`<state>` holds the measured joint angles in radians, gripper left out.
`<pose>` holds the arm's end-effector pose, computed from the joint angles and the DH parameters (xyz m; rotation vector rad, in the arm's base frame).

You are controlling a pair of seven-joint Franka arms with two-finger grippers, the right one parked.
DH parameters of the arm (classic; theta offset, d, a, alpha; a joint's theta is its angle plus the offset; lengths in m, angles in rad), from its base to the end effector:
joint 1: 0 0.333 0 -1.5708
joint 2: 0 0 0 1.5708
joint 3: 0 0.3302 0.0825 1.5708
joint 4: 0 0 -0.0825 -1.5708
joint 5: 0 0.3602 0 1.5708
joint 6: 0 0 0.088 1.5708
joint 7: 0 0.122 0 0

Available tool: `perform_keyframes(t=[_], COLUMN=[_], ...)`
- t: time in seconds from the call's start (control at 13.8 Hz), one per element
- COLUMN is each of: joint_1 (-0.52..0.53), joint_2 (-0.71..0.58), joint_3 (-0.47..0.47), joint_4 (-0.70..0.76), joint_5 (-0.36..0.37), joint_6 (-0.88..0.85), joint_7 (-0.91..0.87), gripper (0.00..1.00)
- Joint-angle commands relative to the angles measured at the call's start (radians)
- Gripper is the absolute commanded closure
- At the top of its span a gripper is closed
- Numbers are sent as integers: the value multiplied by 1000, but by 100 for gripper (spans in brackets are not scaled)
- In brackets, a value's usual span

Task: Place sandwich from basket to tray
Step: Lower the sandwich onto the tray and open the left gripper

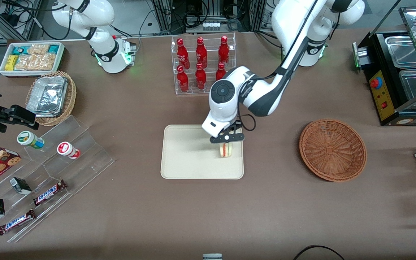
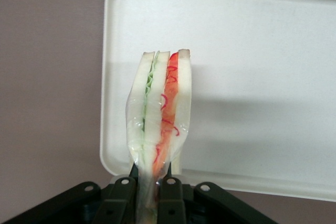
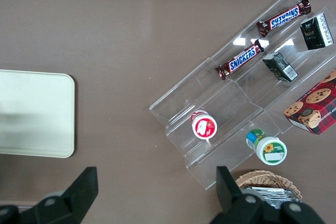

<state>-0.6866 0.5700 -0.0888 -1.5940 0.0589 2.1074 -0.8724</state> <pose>0.4891 -0.4630 0.3079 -3.0980 -0.1212 0.0551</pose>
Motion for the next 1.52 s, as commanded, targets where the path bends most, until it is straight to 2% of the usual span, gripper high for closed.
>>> perform_keyframes(t=[0.0,0.07,0.58,0.73,0.8,0.87,0.94,1.02,1.09,1.23,1.45], joint_1=[-21,-21,-22,-22,-21,-21,-21,-21,-21,-13,-1], joint_2=[48,51,122,123,123,123,122,116,110,65,-31], joint_3=[18,18,20,20,18,20,20,20,18,20,23], joint_4=[62,60,62,62,62,62,62,62,62,57,57], joint_5=[24,51,98,98,98,98,98,98,93,85,78], joint_6=[0,15,111,112,114,112,112,112,111,88,-33], joint_7=[-20,-22,-66,-69,-68,-68,-68,-69,-71,-88,-144], gripper=[94,94,94,89,75,44,22,9,1,1,0])
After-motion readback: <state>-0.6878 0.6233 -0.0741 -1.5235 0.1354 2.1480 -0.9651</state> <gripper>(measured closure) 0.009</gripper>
